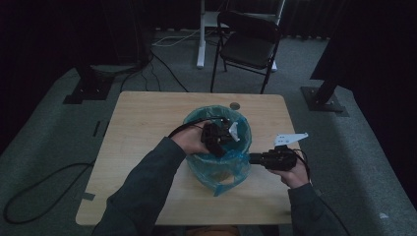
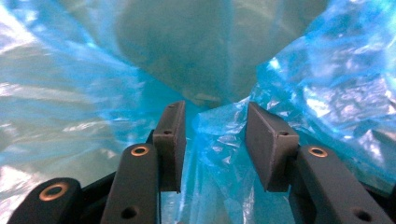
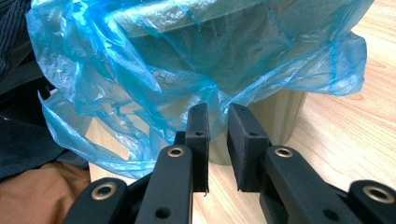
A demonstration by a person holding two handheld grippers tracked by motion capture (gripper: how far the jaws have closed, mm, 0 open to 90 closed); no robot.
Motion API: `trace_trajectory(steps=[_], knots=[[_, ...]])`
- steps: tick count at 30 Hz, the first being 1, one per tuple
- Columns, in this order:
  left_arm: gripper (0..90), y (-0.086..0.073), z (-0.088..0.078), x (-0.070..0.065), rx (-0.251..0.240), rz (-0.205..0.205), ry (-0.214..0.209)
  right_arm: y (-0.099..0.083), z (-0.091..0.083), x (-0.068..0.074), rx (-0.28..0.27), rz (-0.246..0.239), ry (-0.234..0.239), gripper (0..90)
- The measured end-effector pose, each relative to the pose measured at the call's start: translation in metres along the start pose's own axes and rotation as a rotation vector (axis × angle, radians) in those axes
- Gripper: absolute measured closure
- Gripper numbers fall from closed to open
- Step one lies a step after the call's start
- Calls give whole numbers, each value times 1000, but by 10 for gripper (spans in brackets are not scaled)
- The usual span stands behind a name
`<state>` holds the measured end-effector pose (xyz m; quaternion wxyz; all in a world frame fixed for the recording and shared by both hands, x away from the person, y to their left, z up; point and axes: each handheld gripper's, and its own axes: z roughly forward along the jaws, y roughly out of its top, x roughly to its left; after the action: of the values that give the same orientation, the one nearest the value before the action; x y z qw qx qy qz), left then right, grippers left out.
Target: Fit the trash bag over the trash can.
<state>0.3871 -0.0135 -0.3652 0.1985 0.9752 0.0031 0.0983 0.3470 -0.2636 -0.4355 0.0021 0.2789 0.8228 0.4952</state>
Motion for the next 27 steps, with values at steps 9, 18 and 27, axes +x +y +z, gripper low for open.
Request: trace_trajectory(steps=[9,18,27], knots=[[575,-12,-19,9,-86,-83,105,0,-1,-1,-10,4,-9,776],[572,-44,-44,17,-226,-216,233,-1,-3,-3,-18,9,-18,771],[568,-86,-63,24,-347,-373,353,-1,-3,-4,-25,8,-28,757]])
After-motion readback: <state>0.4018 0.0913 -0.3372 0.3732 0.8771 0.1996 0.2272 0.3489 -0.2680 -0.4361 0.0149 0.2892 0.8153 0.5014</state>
